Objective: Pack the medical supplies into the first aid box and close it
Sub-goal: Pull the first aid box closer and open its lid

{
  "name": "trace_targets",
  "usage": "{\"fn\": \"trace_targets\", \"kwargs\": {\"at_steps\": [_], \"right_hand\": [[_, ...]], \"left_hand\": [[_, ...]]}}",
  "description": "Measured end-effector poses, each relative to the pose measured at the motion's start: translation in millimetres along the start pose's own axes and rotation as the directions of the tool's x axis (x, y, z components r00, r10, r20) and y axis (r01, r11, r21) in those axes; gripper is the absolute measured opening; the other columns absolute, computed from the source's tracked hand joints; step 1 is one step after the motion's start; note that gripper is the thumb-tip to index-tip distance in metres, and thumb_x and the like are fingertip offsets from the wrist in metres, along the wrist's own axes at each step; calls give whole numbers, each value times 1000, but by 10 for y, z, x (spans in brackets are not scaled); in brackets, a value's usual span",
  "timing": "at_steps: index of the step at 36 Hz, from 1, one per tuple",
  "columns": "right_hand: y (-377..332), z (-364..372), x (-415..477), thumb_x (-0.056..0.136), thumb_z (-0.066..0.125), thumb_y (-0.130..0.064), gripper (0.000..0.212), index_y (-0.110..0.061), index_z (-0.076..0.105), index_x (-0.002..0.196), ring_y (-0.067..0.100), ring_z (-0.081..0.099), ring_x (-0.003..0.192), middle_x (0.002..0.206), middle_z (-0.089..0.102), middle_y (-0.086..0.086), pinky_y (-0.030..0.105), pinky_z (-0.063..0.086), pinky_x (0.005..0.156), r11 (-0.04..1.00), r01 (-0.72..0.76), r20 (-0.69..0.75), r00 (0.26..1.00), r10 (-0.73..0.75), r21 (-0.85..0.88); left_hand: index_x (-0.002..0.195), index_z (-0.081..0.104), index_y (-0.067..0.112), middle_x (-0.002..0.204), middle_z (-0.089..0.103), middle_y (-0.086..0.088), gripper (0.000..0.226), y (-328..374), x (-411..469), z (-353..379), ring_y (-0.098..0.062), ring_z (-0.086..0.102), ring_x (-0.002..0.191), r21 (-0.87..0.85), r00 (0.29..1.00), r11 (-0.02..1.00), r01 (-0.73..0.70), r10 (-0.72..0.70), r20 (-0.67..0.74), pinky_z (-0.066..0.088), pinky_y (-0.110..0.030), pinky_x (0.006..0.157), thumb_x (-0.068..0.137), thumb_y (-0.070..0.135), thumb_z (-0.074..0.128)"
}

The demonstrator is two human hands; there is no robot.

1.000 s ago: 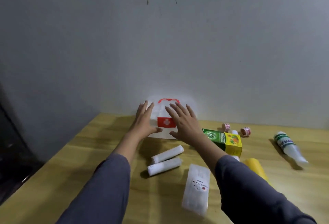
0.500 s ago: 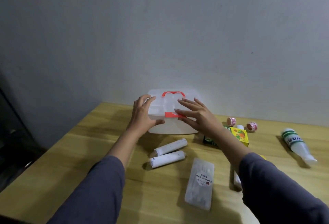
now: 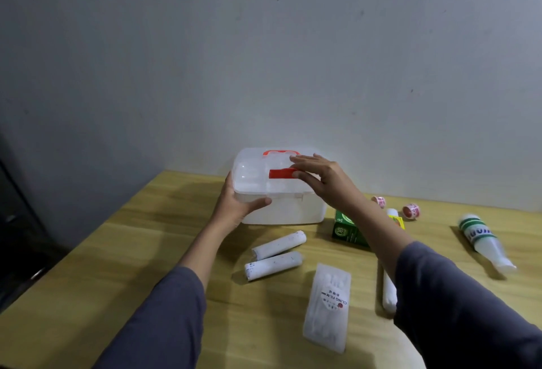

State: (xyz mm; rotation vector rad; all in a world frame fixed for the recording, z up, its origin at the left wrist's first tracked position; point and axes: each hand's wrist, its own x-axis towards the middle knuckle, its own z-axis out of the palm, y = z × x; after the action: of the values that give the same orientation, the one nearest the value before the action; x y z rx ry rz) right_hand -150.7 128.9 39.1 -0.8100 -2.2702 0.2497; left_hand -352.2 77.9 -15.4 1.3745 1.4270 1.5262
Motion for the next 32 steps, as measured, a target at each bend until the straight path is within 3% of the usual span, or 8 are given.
{"fn": "trace_targets", "kwargs": {"at_steps": [5,11,19,24,27,32], "right_hand": [[-136,-164,177,92,56,-19,29,-10,64,118,24,59,117,124,65,9,27,32,108,999,-32,-59,998,33,24],[-191,-325,447,92,55,-21,24,-11,67,111,26,65,98,106,72,7,34,47,88,1000,-14,-172,985,19,27],[21,-338,782,91,57,-25,26,-19,68,113,21,65,104,114,71,3,36,53,86,996,-68,-323,945,44,-62],[296,-290,895,92,55,-23,34,-19,59,126,25,51,127,131,60,4,40,40,107,968,-162,-304,948,98,-193],[390,-274,911,92,52,-12,41,-16,51,133,27,40,135,142,49,8,37,29,113,963,-220,-305,938,166,-153],[436,-235,806,86,43,8,54,-13,47,136,25,39,135,147,42,11,27,29,112,954,-299,-367,890,271,-21]], "left_hand": [[132,43,24,124,58,4,94,-15,-1,-67,-9,55,114,54,999,999,-2,-1,49,48,-24,88,52,37,90],[133,42,33,131,55,6,102,-2,46,-75,-15,53,121,162,997,985,61,-67,33,47,-43,100,45,70,79],[126,51,36,122,62,9,90,-26,40,-65,-14,57,115,118,998,991,56,-58,13,49,-45,98,46,62,83],[132,47,35,128,59,9,96,-88,30,-65,-14,55,119,115,998,992,52,-54,14,49,-45,99,47,65,81],[135,44,34,133,55,8,100,-100,10,-64,-13,51,124,121,999,992,49,-50,8,46,-44,102,47,66,80],[145,32,26,151,36,6,114,-92,-54,-58,-12,33,139,145,998,987,66,-62,-30,32,-37,113,47,62,78]]}}
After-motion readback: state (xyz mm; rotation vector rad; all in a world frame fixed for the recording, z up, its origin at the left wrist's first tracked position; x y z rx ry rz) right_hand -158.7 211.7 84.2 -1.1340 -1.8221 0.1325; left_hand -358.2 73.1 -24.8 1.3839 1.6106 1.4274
